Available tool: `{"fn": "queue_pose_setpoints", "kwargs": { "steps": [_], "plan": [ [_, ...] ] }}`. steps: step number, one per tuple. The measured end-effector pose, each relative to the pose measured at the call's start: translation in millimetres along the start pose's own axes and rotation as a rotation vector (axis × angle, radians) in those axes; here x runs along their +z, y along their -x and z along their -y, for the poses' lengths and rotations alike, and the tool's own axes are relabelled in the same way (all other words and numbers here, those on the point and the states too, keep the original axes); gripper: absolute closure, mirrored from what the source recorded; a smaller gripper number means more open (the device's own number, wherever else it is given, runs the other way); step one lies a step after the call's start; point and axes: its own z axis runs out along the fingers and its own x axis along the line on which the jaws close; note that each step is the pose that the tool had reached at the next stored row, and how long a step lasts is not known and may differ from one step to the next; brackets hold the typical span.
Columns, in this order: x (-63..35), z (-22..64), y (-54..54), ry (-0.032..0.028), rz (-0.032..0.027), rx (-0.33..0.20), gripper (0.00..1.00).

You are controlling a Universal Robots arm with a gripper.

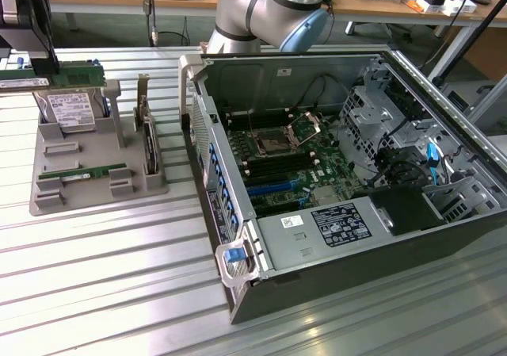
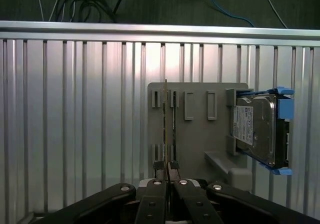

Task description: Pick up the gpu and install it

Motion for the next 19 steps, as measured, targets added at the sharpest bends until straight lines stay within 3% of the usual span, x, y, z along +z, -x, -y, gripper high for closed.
{"fn": "queue_pose_setpoints", "kwargs": {
  "steps": [19],
  "plan": [
    [-19.5, -0.7, 0.3, 0.0, 0.0001, 0.0, 0.88]
  ]
}}
